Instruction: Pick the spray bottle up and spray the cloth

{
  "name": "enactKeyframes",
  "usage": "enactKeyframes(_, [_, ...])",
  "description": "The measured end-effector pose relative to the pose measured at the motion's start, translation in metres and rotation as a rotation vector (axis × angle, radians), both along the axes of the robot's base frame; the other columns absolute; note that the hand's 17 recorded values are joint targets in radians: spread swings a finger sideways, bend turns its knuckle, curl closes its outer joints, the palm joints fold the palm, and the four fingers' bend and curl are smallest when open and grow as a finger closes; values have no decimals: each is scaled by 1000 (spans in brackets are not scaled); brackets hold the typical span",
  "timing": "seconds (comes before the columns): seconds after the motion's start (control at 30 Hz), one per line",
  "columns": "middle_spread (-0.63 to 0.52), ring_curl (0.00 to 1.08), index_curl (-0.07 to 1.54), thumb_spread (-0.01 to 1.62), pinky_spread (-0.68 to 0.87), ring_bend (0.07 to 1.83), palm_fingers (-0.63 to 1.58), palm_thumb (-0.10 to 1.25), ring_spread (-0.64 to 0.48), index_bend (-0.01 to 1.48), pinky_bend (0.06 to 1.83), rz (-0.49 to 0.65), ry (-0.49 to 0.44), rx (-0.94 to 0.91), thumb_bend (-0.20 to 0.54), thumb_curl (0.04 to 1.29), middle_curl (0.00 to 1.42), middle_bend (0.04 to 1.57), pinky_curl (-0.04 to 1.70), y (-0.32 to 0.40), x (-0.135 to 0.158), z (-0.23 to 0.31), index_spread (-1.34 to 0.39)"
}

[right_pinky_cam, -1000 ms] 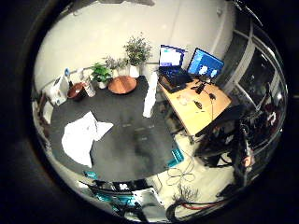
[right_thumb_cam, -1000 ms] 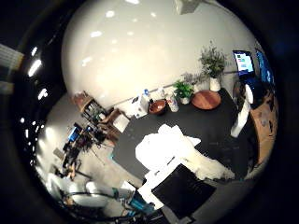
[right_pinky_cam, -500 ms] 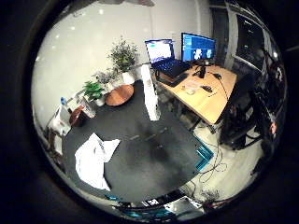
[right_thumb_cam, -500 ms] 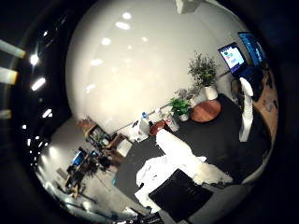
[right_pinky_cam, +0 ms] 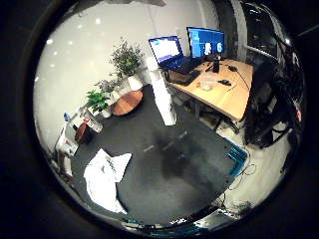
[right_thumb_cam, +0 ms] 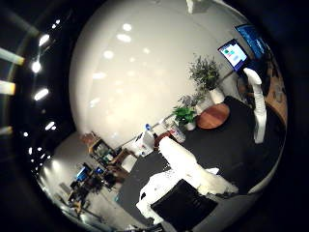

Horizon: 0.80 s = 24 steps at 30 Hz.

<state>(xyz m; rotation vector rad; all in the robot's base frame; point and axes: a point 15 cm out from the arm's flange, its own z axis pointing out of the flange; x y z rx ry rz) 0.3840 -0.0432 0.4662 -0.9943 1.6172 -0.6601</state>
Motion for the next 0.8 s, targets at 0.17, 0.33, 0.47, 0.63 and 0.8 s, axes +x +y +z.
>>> enactKeyframes(0.17, [218, 243, 346, 1050, 614, 265, 200, 556, 331, 188, 686, -33, -11, 1, -29, 444, 260, 178, 200, -11, 1, 4, -203])
enactKeyframes(0.33, [218, 244, 344, 1064, 615, 267, 198, 527, 331, 185, 686, -89, 36, 5, -26, 435, 261, 179, 204, -34, 18, -5, -191])
enactKeyframes(0.47, [216, 244, 340, 1059, 615, 264, 205, 559, 331, 184, 678, -153, 76, -5, -20, 439, 266, 184, 204, -69, 44, 2, -200])
enactKeyframes(0.63, [211, 241, 340, 1044, 616, 265, 211, 571, 332, 181, 669, -243, 143, 5, -26, 446, 270, 181, 204, -130, 78, 1, -213])
enactKeyframes(0.8, [218, 241, 339, 1046, 618, 256, 196, 559, 338, 183, 677, -327, 218, 44, -27, 443, 265, 178, 209, -183, 83, -29, -207])
